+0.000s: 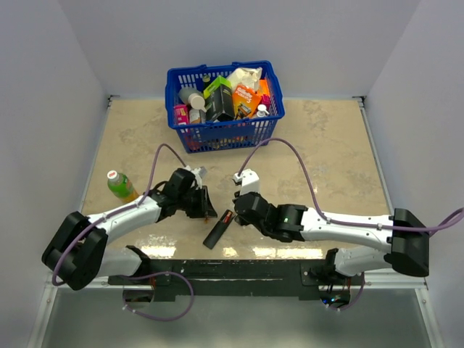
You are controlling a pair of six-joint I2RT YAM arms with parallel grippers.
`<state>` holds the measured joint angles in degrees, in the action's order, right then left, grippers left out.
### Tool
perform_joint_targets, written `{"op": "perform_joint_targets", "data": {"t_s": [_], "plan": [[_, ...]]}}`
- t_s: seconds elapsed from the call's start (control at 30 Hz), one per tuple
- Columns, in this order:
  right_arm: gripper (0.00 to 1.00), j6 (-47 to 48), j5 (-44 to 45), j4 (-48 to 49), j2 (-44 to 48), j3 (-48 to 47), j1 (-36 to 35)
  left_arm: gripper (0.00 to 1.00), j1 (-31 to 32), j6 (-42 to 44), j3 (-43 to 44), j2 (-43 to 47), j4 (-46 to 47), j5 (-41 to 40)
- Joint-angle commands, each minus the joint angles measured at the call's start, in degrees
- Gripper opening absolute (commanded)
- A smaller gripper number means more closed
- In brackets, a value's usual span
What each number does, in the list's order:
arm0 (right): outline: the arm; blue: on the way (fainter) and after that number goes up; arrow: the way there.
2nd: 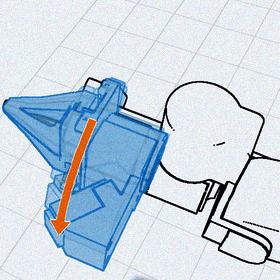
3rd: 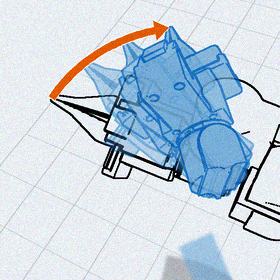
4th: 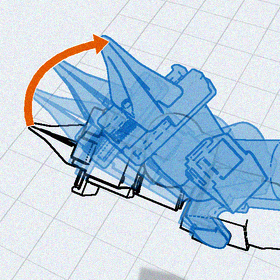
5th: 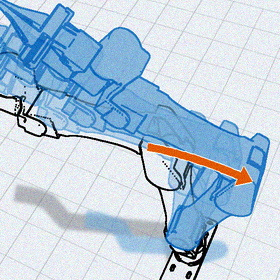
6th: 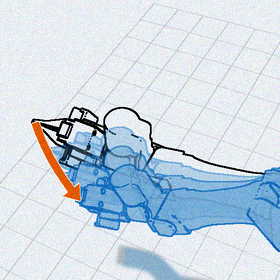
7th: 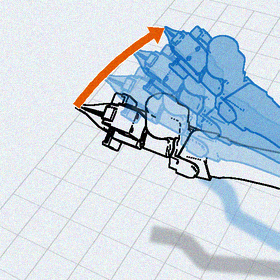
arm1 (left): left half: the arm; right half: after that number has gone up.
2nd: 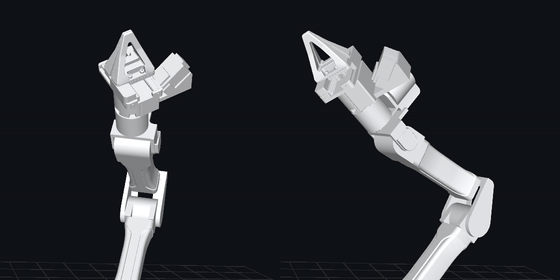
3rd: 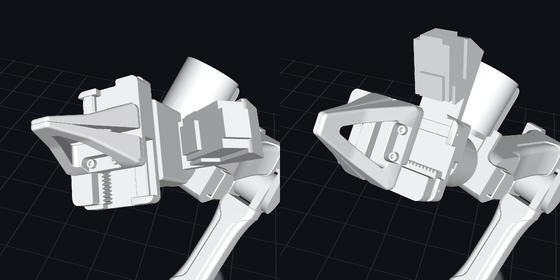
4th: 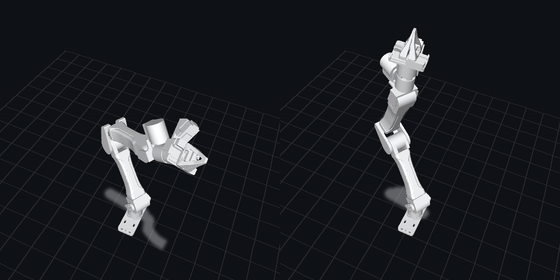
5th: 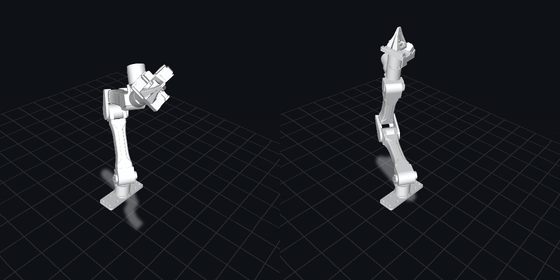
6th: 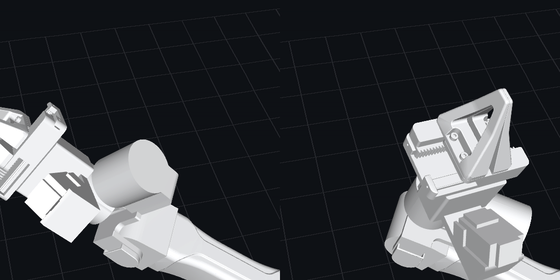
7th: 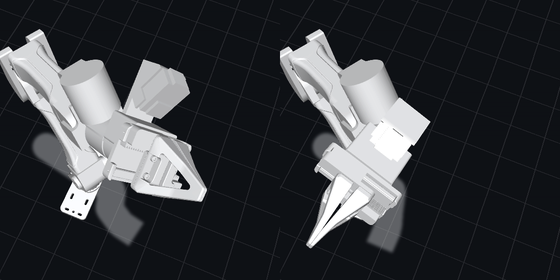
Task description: Unload the batteries from the remote control
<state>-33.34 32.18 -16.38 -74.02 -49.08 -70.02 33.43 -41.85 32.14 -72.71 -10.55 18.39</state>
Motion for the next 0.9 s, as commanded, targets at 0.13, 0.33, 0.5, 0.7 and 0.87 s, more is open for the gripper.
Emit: {"op": "perform_joint_targets", "data": {"t_s": [0.13, 0.33, 0.5, 0.7, 0.87], "plan": [[0.00, -3.03, 4.55, 4.86, 5.98, 8.03, 0.67, 0.27, 3.39, -1.92, -0.15, -2.70, 2.98, -0.20], [0.00, -7.78, 2.97, 12.68, 13.36, 17.87, 2.25, 0.27, 4.62, -1.84, -1.02, -2.62, 2.54, -2.22], [0.00, -10.25, 4.81, 14.09, 18.98, 22.71, 2.43, 0.27, 4.71, -1.05, -0.50, -4.28, 2.29, -2.31], [0.00, -11.48, 5.17, 15.94, 21.72, 25.70, 3.48, 0.27, 5.68, -0.78, 0.38, -6.13, 2.81, -1.96], [0.00, -10.87, 5.52, 16.12, 19.79, 24.82, 4.27, 0.25, 6.38, -1.05, 0.91, -7.54, 3.51, -1.69]]}}
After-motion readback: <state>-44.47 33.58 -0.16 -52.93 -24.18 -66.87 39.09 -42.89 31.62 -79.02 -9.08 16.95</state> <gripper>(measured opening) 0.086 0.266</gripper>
